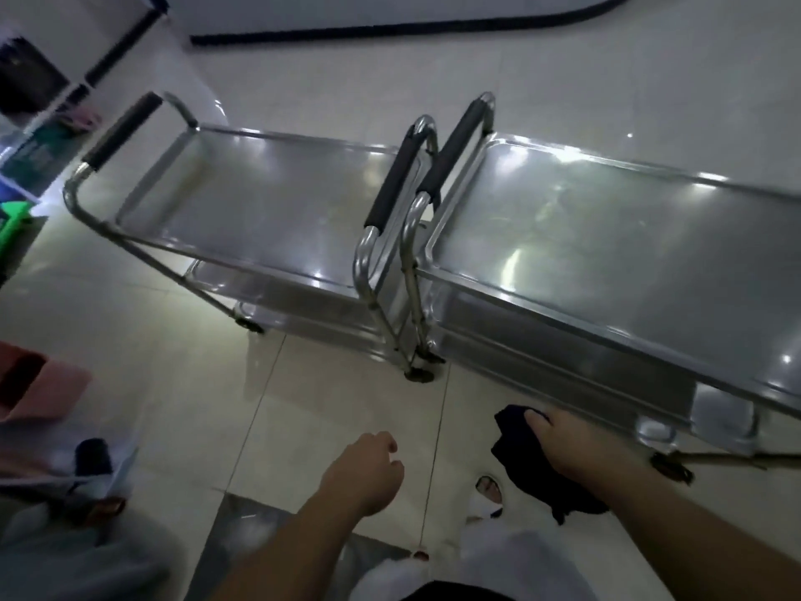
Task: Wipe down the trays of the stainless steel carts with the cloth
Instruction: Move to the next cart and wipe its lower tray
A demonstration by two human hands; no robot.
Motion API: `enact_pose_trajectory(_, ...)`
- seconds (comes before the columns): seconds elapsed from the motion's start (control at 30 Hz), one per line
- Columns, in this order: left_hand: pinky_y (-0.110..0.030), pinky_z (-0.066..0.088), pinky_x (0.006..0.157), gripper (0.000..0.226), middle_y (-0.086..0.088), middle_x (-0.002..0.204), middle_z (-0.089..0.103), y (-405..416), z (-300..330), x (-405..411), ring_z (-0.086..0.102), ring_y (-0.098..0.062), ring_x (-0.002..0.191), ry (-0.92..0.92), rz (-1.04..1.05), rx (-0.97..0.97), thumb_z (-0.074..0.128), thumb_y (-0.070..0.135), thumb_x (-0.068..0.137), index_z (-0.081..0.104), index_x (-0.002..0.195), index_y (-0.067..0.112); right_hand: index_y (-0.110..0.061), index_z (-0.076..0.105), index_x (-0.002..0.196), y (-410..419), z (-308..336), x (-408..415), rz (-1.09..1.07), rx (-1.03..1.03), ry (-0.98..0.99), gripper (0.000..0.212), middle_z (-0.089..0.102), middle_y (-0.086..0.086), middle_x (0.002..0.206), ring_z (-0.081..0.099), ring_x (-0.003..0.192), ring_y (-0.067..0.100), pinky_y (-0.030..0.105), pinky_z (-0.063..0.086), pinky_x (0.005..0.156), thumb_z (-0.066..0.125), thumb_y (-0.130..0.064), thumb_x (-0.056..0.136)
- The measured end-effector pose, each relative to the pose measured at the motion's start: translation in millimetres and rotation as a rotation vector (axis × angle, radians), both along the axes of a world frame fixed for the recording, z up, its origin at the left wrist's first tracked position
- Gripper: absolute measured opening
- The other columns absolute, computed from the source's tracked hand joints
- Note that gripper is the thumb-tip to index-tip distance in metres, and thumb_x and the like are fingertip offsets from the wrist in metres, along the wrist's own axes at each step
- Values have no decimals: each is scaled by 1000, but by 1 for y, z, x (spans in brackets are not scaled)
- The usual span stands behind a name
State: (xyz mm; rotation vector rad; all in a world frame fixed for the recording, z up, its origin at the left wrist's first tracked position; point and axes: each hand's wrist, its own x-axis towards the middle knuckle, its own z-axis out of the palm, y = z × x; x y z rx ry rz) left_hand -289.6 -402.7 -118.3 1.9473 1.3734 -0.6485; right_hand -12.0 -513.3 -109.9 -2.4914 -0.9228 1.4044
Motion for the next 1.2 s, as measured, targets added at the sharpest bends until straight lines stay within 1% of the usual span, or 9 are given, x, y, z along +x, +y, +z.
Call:
enact_pose_trajectory(0.1,-33,46,103,42,-2,140,56,21,-13,14,58,-18,121,1,-36,-49,49,39,101,54,140,25,-5,65,123,14,-20,8,-108,-18,39,50,68,19,121,64,91,23,32,39,67,30,-39,112)
enact_pose_trajectory(0.3,-32,54,91,37,-1,130,64,73,-63,34,67,-15,100,-40,-41,-165,49,37,102,58,134,21,-16,65,102,37,-74,2,-292,-41,103,46,69,6,95,64,84,19,33,47,75,32,-47,110)
enact_pose_trajectory(0.4,-35,55,92,36,-5,127,67,102,-97,43,68,-22,104,-87,-48,-192,48,36,104,57,135,20,-16,69,104,49,-101,-6,-351,-30,86,47,70,7,94,66,84,20,32,47,70,33,-46,109)
enact_pose_trajectory(0.5,-25,42,86,39,-4,135,62,127,-125,51,61,-19,117,-108,-125,-188,46,34,106,54,142,20,-17,69,113,61,-129,-20,-417,-32,63,46,71,9,101,66,88,21,34,51,77,33,-47,109)
enact_pose_trajectory(0.63,-25,38,86,39,-3,137,62,151,-167,58,57,-15,113,-140,-158,-201,44,37,108,55,141,20,-16,69,119,79,-172,-35,-486,-5,83,48,71,9,105,65,92,21,35,52,83,32,-46,110)
enact_pose_trajectory(0.8,-27,39,84,40,-6,136,61,165,-243,78,55,-15,106,-158,-80,-189,42,37,109,51,144,20,-20,68,113,99,-259,-33,-515,64,160,48,70,2,101,66,89,14,33,53,83,31,-50,109)
enact_pose_trajectory(0.93,-30,43,89,45,-8,142,56,168,-327,106,56,-21,115,-183,67,-184,39,41,110,46,150,22,-26,64,105,115,-352,-16,-415,98,116,44,70,4,105,61,85,12,31,45,78,28,-50,109)
enact_pose_trajectory(1.1,-38,48,94,43,-5,129,58,176,-430,133,55,-25,109,-216,170,-100,40,39,110,46,147,19,-17,64,129,137,-455,12,-319,177,-13,52,67,11,119,61,99,27,36,48,87,28,-48,110)
enact_pose_trajectory(1.2,-35,45,93,39,-4,117,54,186,-483,143,53,-26,104,-229,164,-48,42,33,110,49,142,12,-15,63,127,153,-507,31,-258,224,-113,52,66,9,107,63,94,28,37,47,78,27,-49,109)
